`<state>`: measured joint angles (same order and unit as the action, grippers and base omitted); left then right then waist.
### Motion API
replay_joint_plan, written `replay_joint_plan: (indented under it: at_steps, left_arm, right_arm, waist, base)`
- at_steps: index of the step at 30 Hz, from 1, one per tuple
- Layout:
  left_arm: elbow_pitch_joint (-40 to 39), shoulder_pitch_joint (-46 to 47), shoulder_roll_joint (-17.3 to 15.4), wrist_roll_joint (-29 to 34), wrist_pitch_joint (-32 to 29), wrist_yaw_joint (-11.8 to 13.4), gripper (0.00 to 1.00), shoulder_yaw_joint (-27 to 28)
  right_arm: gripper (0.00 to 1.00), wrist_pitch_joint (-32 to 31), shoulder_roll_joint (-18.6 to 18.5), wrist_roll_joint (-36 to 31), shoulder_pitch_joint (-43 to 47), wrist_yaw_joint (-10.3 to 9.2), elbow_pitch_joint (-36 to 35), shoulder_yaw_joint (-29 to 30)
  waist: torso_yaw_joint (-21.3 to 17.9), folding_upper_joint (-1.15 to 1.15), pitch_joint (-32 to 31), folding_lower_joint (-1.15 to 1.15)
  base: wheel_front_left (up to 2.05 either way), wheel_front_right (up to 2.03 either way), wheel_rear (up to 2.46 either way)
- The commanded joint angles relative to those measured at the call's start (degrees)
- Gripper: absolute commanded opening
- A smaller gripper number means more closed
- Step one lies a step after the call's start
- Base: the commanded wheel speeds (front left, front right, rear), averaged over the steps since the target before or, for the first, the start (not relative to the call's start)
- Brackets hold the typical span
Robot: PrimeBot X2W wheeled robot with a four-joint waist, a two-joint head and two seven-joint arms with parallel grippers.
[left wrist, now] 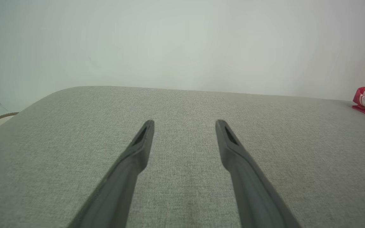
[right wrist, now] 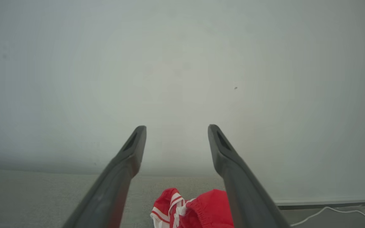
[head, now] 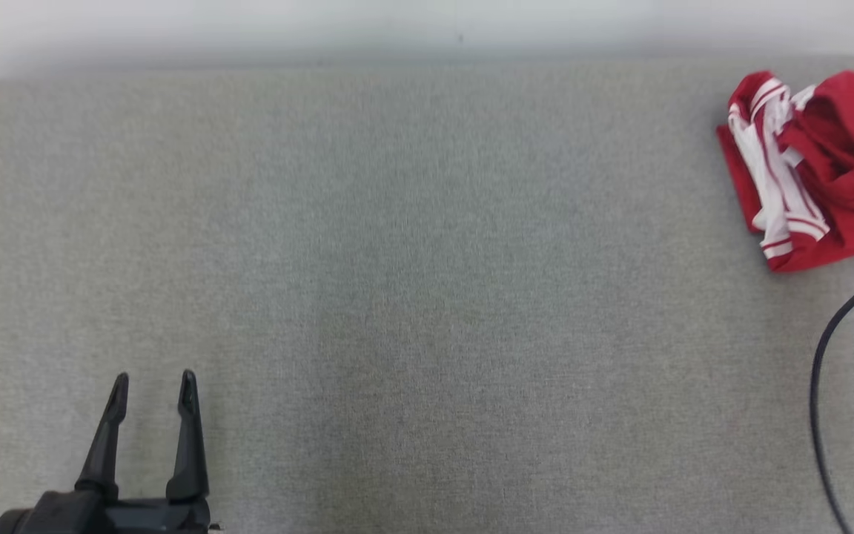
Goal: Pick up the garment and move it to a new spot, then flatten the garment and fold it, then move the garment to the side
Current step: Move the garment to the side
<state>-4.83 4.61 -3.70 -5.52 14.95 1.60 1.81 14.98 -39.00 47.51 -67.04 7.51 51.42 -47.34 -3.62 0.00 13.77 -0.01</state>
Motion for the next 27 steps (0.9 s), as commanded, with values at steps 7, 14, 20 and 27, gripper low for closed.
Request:
replay_joint_plan:
  at_steps: [7, 14, 20, 27]
  left_arm:
    - [0.23, -2.63, 0.12, -0.59, 0.33, 0.23, 1.0, 0.84]
    - [1.22, -3.49, 0.43, -0.86, 0.34, 0.16, 1.0, 0.3]
    - [2.04, -4.03, 0.58, -0.88, 0.34, 0.29, 1.0, 0.03]
    - [3.21, -5.28, 0.64, -0.72, 0.33, -0.11, 1.0, -0.24]
  right_arm:
    - [1.0, 0.16, 5.65, -9.07, 13.44, -0.04, -10.2, 14.67]
    - [1.0, 0.17, 13.96, -20.57, 29.07, -0.04, -22.65, 29.7]
    - [1.0, 0.18, 21.33, -29.24, 43.39, -0.04, -34.0, 35.5]
    - [1.0, 0.17, 28.47, -37.73, 55.58, -0.03, -42.63, 40.83]
  waist:
    - [0.42, 0.0, -5.33, 0.01]
    - [1.47, 0.0, -7.68, 0.01]
    - [2.24, 0.0, -9.64, 0.01]
    - [3.07, 0.0, -12.18, 0.01]
  base:
    - [0.0, 0.0, 0.0]
    - [0.0, 0.0, 0.0]
    - [0.0, 0.0, 0.0]
    - [0.0, 0.0, 0.0]
